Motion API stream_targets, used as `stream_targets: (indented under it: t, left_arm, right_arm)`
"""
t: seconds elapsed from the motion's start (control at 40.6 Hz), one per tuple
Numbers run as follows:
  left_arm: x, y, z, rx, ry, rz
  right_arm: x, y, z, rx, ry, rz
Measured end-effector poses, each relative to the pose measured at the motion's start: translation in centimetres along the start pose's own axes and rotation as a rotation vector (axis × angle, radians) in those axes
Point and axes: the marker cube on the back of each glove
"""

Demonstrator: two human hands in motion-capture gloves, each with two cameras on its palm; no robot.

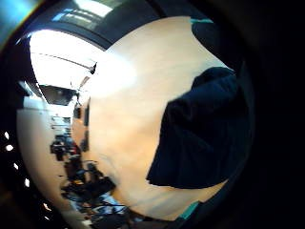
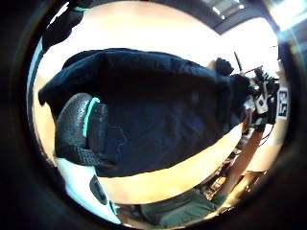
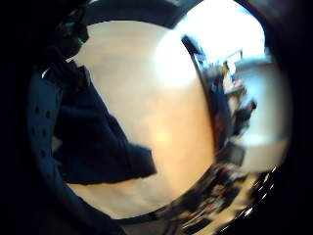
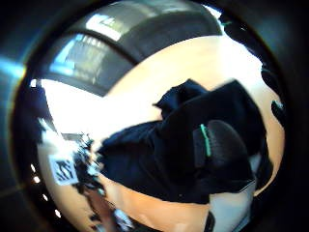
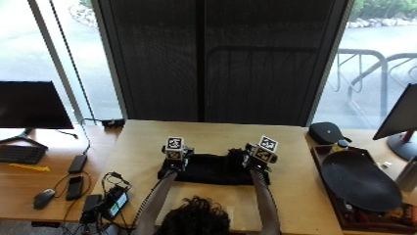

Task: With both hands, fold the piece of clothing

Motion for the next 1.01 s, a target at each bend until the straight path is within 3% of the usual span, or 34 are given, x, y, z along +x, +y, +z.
stream_targets:
  t: [0.049,0.148,0.246,0.32,0.517,0.763,0.886,1.009]
  left_arm:
    - [-0.3,1.3,0.2,0.015,0.023,-0.029]
    - [-0.5,3.9,1.5,0.009,0.016,-0.053]
    - [-0.5,5.2,3.7,-0.041,-0.036,-0.034]
    - [0.1,5.7,4.5,-0.087,0.02,-0.024]
    - [1.2,7.1,6.4,-0.316,0.182,0.0]
    - [1.0,6.2,7.7,-0.229,0.233,-0.013]
    - [1.0,7.1,7.4,-0.302,0.228,-0.025]
    - [1.0,4.9,7.8,-0.125,0.212,-0.02]
  right_arm:
    - [1.9,1.1,0.0,-0.026,-0.042,0.09]
    - [6.5,5.1,1.0,-0.202,0.013,0.261]
    - [8.8,9.9,1.7,-0.462,0.061,0.367]
    - [9.5,11.0,2.7,-0.54,0.074,0.403]
    - [8.9,10.6,4.2,-0.51,0.16,0.399]
    - [7.6,9.6,4.2,-0.51,0.218,0.404]
    - [8.1,8.8,3.9,-0.502,0.259,0.45]
    - [7.9,8.0,2.8,-0.54,0.101,0.445]
